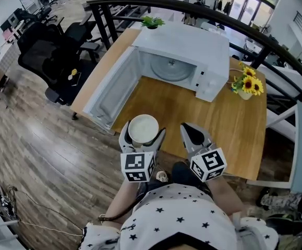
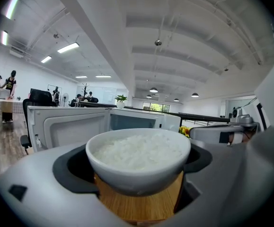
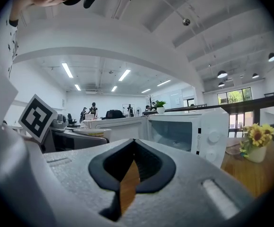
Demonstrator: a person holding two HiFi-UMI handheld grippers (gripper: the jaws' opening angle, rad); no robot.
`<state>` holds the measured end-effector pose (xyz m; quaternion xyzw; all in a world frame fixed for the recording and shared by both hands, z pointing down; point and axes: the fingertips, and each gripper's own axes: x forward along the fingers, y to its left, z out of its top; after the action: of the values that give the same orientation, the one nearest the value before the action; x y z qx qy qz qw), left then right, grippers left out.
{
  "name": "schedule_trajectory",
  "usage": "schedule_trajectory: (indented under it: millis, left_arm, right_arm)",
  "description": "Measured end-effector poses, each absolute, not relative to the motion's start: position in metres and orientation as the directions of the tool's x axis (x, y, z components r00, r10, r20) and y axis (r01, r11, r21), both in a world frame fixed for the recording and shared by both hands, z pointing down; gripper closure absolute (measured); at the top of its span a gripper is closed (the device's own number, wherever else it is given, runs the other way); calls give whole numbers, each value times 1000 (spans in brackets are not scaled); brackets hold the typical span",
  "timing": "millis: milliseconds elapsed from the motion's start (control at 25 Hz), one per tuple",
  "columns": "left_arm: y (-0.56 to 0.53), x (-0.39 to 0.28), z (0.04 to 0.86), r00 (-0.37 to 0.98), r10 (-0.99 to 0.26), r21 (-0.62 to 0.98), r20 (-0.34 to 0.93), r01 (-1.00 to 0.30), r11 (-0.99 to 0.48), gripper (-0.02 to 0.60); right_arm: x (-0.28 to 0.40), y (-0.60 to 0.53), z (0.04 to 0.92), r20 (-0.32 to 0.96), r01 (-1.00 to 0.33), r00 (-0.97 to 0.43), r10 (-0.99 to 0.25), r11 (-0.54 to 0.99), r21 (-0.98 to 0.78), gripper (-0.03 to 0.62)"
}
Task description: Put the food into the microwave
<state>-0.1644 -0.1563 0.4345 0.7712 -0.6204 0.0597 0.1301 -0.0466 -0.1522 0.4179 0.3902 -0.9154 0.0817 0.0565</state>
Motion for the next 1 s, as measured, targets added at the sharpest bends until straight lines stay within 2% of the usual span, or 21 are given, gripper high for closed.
schedule_trajectory:
  millis: [1000]
  left_arm:
    - [-324, -140, 458, 257, -931, 95, 259, -966, -240, 64]
  right_arm:
    - [-37, -265, 448, 222, -716, -696, -683, 683, -144, 589]
